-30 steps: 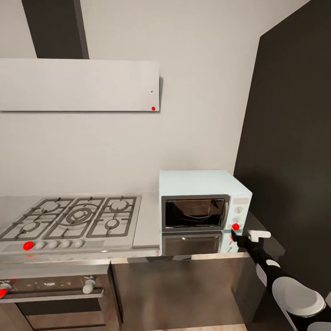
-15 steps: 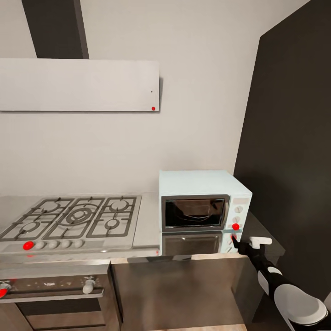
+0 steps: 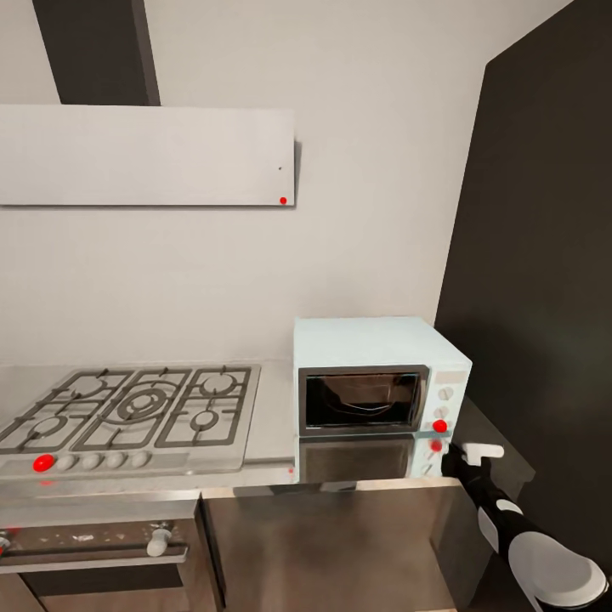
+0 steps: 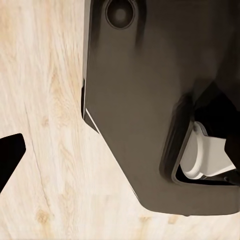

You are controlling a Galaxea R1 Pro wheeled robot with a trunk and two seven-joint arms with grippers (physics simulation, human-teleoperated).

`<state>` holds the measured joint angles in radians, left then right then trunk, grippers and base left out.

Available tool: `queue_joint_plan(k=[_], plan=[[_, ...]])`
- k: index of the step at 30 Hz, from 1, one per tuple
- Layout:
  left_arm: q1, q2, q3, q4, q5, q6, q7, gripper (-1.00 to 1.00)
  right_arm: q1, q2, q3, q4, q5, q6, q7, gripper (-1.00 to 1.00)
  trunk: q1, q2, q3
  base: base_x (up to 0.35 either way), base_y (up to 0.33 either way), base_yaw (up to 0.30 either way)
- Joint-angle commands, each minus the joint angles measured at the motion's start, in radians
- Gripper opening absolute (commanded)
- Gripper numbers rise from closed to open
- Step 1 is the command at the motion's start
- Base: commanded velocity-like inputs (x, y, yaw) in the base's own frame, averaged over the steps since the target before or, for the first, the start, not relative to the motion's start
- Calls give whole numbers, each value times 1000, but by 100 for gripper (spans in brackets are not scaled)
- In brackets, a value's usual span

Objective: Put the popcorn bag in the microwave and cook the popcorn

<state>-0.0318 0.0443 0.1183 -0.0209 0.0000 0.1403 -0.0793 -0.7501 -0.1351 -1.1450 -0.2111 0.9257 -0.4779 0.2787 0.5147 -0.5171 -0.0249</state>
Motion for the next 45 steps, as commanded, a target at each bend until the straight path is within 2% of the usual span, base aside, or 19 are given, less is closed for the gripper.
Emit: queue_joint_plan(k=[1,8,17,27,32,45], plan=[[0,0,8,-2,0,7,-4,100,0,0,-9,-1,2,-2,8,-100,0,-2,-2,0,0,0],[0,0,8,-2,0,7,-4,100,7,0,-9,-1,2,-1,8,-100,0,-2,-2,5,0,0],[0,0,8,-2,0,7,-4,100,13,0,-9,-1,2,0,9,-100,0,-2,-2,250,0,0],[0,0,8,-2,0,7,-4,100,22,-3,-9,0,2,5,8,-100,0,-2,-2,29,0,0],[0,0,8,-2,0,7,-4,100,23,-3,-9,-1,2,75,2,-100,0,-2,-2,207,0,0],[0,0,8,-2,0,7,-4,100,23,-4,-9,-1,2,77,-25,-100,0,-2,-2,74,-30,0]])
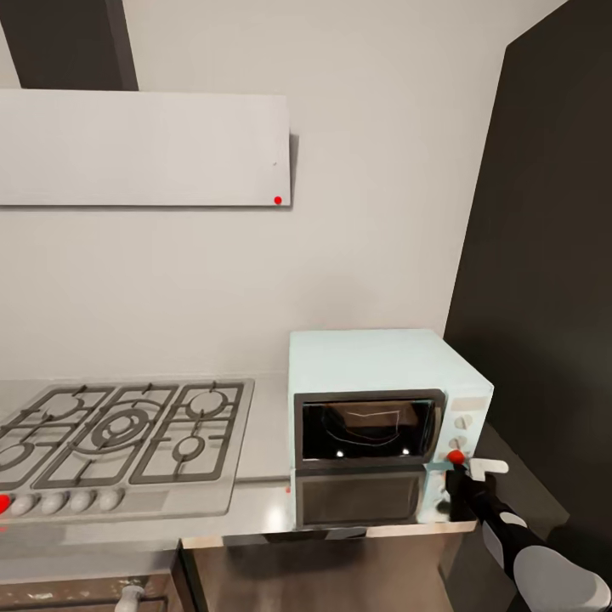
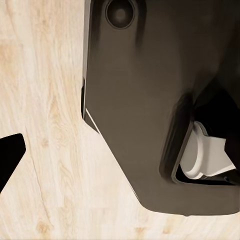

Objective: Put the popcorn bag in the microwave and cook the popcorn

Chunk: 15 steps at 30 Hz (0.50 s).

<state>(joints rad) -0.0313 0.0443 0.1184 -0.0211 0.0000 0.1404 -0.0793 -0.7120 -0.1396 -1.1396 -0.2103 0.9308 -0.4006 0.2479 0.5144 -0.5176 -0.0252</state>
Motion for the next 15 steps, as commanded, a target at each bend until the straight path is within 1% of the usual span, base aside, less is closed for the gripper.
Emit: queue_joint_plan(k=[1,15], plan=[[-1,0,7,-2,0,7,-3,100,-15,0,-15,-4,-3,-1,4,-100,1,-1,-2,3,-2,0],[0,-2,7,-2,0,7,-3,100,-15,0,-15,-9,-3,-1,4,-100,1,-1,-2,-7,0,0]])
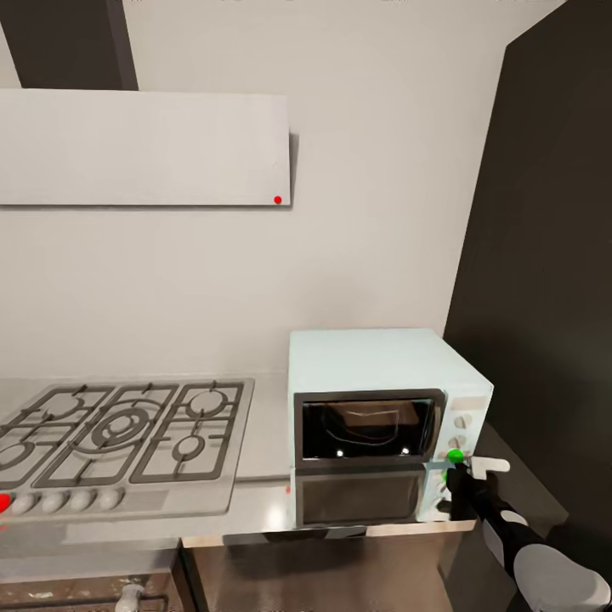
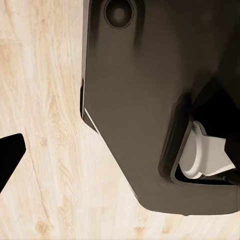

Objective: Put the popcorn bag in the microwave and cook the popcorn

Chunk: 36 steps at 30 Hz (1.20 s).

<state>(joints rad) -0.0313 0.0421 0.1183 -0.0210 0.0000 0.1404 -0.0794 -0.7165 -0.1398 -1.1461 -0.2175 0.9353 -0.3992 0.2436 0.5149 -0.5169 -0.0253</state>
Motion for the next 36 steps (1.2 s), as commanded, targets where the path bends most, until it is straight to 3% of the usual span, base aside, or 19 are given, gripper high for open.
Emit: queue_joint_plan(k=[1,16,17,27,36], plan=[[0,0,7,-2,0,7,-3,100,-11,0,-9,-2,-7,-3,8,-100,0,-2,-2,-80,0,0],[-1,-1,7,-2,0,7,-3,100,-11,0,-8,-2,-7,-3,8,-100,0,-2,-2,-58,-2,0],[0,-1,7,-2,0,7,-3,100,-11,0,-8,-2,-7,-3,8,100,0,-2,-2,0,0,0],[0,-1,7,-2,0,7,-3,100,-11,0,-7,-2,-7,-3,8,100,0,-2,-2,-21,0,0],[-1,-2,7,-2,0,7,-3,100,-11,0,-6,-2,-7,-4,8,100,0,-2,-2,-302,1,0]])
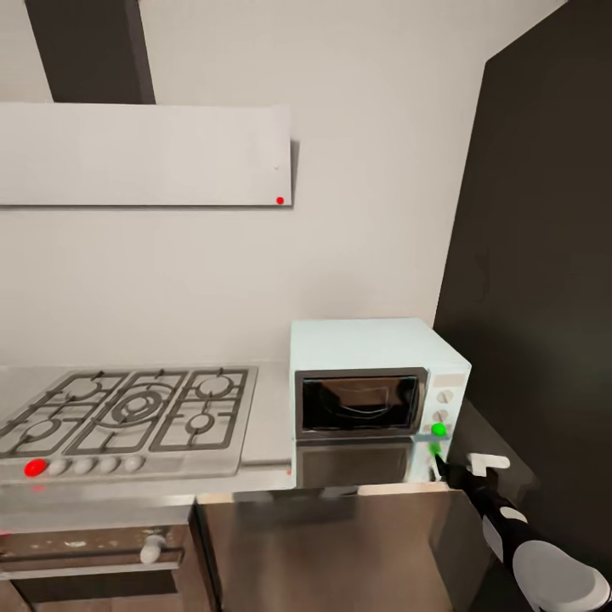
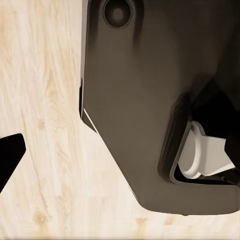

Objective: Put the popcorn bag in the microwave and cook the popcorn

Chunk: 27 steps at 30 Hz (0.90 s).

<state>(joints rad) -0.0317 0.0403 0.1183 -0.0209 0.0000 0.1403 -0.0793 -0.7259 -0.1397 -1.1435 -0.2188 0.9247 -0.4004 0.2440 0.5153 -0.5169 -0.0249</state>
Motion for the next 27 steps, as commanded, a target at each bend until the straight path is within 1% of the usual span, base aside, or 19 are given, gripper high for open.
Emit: queue_joint_plan(k=[1,25,26,27], plan=[[0,0,7,-2,0,7,-3,100,-1,0,-9,-1,3,-3,8,100,0,-2,-2,-340,29,0],[0,0,7,-2,0,7,-3,100,-1,0,-8,-1,3,-6,8,100,0,-2,-2,-341,85,0],[0,-14,6,-5,-2,8,-7,100,-1,6,-4,6,5,-5,8,100,0,-2,-2,0,0,0],[0,-14,6,-5,-2,8,-7,100,-1,6,-4,6,5,-5,8,100,0,-2,-2,0,0,0]])
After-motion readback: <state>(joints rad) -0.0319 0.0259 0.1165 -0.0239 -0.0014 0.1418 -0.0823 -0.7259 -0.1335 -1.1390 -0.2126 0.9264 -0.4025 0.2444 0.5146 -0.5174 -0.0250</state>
